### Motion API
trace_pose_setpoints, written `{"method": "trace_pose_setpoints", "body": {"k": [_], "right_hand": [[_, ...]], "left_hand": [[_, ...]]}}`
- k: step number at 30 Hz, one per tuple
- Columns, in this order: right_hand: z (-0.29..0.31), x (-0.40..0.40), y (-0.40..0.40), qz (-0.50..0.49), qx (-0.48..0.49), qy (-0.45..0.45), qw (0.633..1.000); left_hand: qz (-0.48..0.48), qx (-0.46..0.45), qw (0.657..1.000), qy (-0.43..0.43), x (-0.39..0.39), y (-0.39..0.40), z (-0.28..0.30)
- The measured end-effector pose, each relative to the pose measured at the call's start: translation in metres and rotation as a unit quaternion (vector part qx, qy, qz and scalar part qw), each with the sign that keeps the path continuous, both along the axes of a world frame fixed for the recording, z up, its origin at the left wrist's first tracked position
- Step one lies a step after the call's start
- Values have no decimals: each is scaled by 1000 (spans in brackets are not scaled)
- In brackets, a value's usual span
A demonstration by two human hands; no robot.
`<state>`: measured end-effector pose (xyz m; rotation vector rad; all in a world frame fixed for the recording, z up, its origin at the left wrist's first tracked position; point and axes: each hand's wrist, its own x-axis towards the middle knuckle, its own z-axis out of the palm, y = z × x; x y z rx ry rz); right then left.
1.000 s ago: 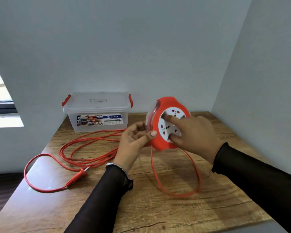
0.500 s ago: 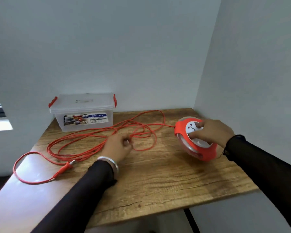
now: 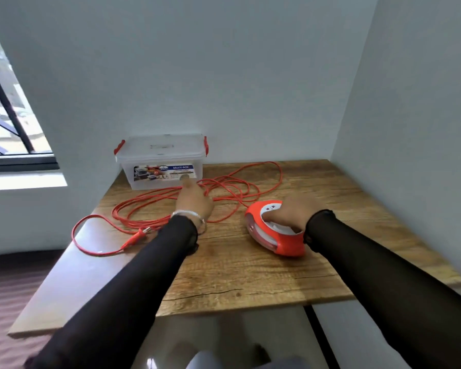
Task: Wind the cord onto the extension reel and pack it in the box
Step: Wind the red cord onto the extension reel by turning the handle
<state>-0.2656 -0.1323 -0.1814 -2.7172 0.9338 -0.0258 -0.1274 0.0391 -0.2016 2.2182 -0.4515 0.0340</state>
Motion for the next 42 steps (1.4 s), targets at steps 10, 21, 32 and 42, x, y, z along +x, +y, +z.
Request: {"method": "trace_pose_setpoints", "body": {"k": [10, 21, 32, 42], "right_hand": [[3, 13, 9, -7, 145, -21, 989], [5, -27, -5, 33, 103, -138, 984], [-11, -31, -4, 294, -257, -124, 912], [26, -8, -32, 515, -465, 7, 720]], "left_hand": [[-137, -177, 890, 397, -87, -9, -23], [-201, -260, 880, 343, -45, -27, -20], [-283, -290, 865, 295, -8, -31, -35], [-327, -255, 862, 291, 4, -25, -28]]}}
